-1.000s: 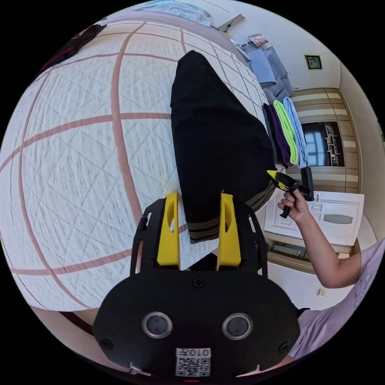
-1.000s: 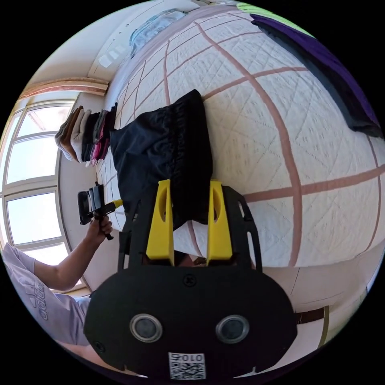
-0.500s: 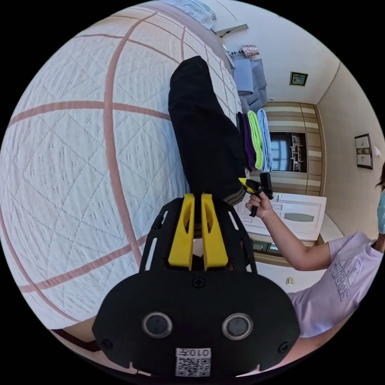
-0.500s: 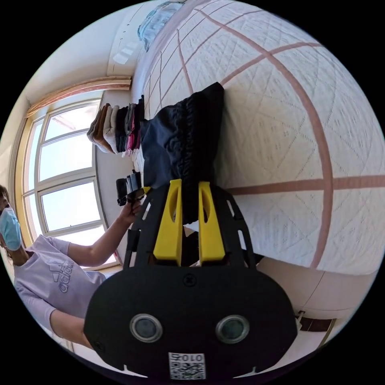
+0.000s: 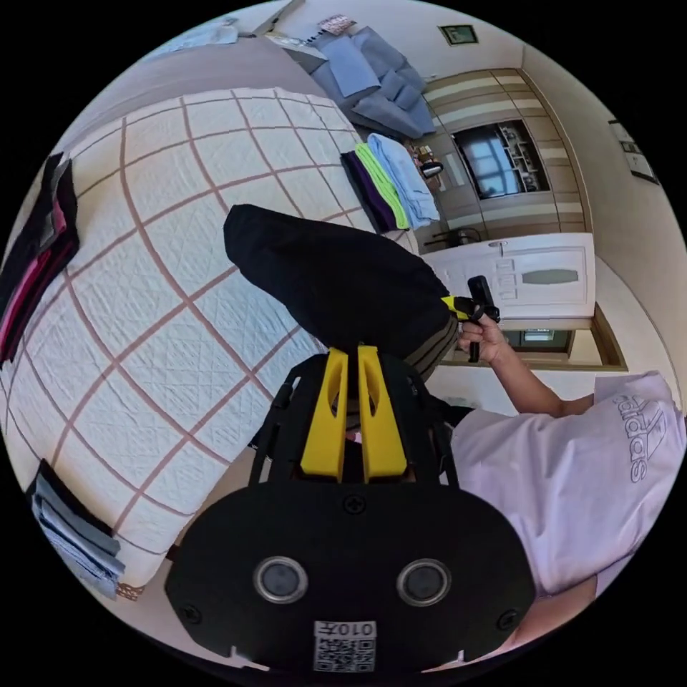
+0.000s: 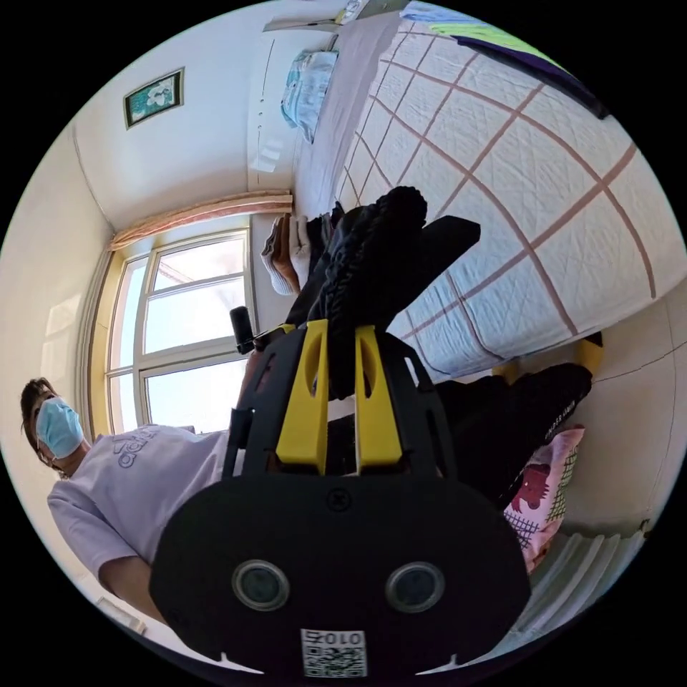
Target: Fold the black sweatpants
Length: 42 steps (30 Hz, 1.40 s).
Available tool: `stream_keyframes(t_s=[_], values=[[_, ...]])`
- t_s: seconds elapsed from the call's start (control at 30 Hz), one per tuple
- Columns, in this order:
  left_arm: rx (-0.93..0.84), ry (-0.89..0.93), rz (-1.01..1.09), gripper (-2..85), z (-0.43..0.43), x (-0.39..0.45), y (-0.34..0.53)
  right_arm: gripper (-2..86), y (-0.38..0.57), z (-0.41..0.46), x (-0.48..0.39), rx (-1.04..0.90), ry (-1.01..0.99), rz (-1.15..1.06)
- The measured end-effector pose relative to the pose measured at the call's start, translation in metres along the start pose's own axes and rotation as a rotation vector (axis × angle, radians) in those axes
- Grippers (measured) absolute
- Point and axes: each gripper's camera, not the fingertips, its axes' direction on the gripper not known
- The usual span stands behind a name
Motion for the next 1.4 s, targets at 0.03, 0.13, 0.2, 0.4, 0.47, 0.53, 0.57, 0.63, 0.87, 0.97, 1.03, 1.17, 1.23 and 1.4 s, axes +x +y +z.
stream_keyframes(t_s=[0.03,0.13,0.2,0.4,0.47,0.53,0.57,0.63,0.87,0.97,1.03,1.17,1.23,1.4], values=[[-0.005,-0.011,0.037,1.5,-0.020,0.018,-0.012,6.9,0.016,-0.002,-0.006,0.030,-0.004,-0.007],[-0.023,-0.017,0.107,1.4,-0.055,0.058,-0.050,6.9,0.047,-0.013,-0.011,0.121,-0.027,-0.015],[-0.042,-0.018,0.148,1.4,-0.068,0.081,-0.084,7.0,0.060,-0.025,-0.004,0.177,-0.041,-0.006],[-0.123,-0.063,0.347,1.4,-0.078,0.194,-0.263,7.1,0.066,-0.113,0.050,0.387,-0.140,0.029],[-0.146,-0.079,0.418,1.5,-0.076,0.239,-0.328,7.1,0.051,-0.174,0.063,0.476,-0.150,-0.008],[-0.163,-0.092,0.529,1.5,-0.076,0.304,-0.417,7.1,0.036,-0.224,0.063,0.548,-0.134,-0.067],[-0.166,-0.097,0.555,1.5,-0.077,0.320,-0.439,7.1,0.026,-0.256,0.061,0.598,-0.115,-0.101],[-0.183,-0.114,0.646,1.5,-0.081,0.379,-0.523,7.1,0.010,-0.298,0.055,0.668,-0.076,-0.153],[-0.268,-0.271,0.727,1.1,-0.069,0.463,-0.716,7.2,-0.065,-0.343,0.104,0.894,-0.046,-0.189],[-0.312,-0.349,0.628,0.9,-0.026,0.448,-0.781,7.1,-0.103,-0.318,0.183,0.906,-0.011,-0.007],[-0.408,-0.453,0.525,0.8,0.031,0.425,-0.811,7.0,-0.123,-0.303,0.235,0.850,-0.055,0.166],[-0.477,-0.629,0.548,0.7,0.075,0.419,-0.815,6.8,-0.134,-0.321,0.257,0.859,-0.038,0.144],[-0.436,-0.575,0.650,0.6,0.054,0.434,-0.813,6.9,-0.135,-0.341,0.249,0.855,-0.017,0.109],[-0.449,-0.453,0.701,0.8,-0.004,0.450,-0.819,7.2,-0.142,-0.396,0.229,0.853,0.015,0.092]])
